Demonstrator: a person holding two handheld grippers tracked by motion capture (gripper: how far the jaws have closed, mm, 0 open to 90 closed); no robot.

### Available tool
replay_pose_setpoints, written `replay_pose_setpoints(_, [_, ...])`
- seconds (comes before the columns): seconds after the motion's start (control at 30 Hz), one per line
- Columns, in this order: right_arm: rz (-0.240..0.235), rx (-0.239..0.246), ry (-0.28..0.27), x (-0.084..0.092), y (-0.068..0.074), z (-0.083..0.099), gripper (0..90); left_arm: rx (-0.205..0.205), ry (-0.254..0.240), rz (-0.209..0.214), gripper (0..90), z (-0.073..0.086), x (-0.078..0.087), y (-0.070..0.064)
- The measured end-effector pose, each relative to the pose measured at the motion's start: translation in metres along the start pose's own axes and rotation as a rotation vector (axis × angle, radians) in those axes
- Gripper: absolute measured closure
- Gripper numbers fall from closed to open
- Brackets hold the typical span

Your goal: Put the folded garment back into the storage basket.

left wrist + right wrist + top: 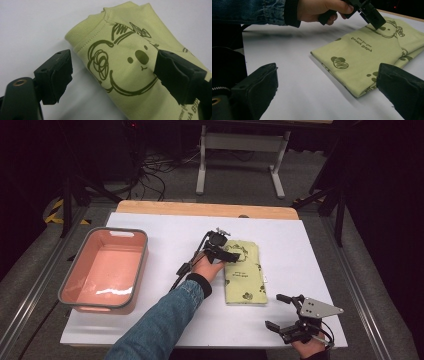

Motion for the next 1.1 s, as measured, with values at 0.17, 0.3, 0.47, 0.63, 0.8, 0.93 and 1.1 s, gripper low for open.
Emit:
replay_pose_setpoints(0.17, [-0.001, 0.000, -0.001, 0.000, 0.000, 0.000, 4.5, 0.004, 0.009, -0.002, 16.9, 0.000, -0.005, -0.002])
replay_pose_setpoints(0.3, [-0.003, 0.000, -0.001, 0.000, 0.000, 0.000, 4.5, 0.013, 0.026, -0.002, 17.0, 0.001, -0.007, -0.001])
replay_pose_setpoints(0.47, [-0.004, 0.000, -0.001, 0.000, 0.000, 0.000, 4.5, 0.022, 0.042, 0.000, 17.4, 0.002, -0.011, 0.001])
replay_pose_setpoints(0.63, [-0.006, 0.000, -0.003, 0.000, 0.000, 0.000, 4.5, 0.011, 0.051, -0.017, 17.4, 0.003, -0.013, 0.000])
replay_pose_setpoints(0.8, [-0.006, 0.001, -0.003, 0.000, 0.001, 0.000, 4.5, -0.019, 0.049, -0.060, 17.4, 0.005, -0.016, -0.005])
replay_pose_setpoints(0.93, [-0.007, 0.001, -0.002, 0.000, 0.001, 0.000, 4.5, -0.022, 0.057, -0.070, 20.2, 0.006, -0.016, -0.009])
replay_pose_setpoints(1.1, [-0.007, 0.000, -0.001, 0.000, 0.000, 0.000, 4.6, -0.018, 0.064, -0.051, 30.9, 0.006, -0.015, -0.012])
Point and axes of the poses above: each handheld gripper's, and its own axes: x roughly backward along the jaws, z roughly out of its underside, y roughly to its left, the point moved 2 cm from there along -x, roughly forward along the jaws, and after that the axes turned 4 degrees about x, right-handed, at the moved point
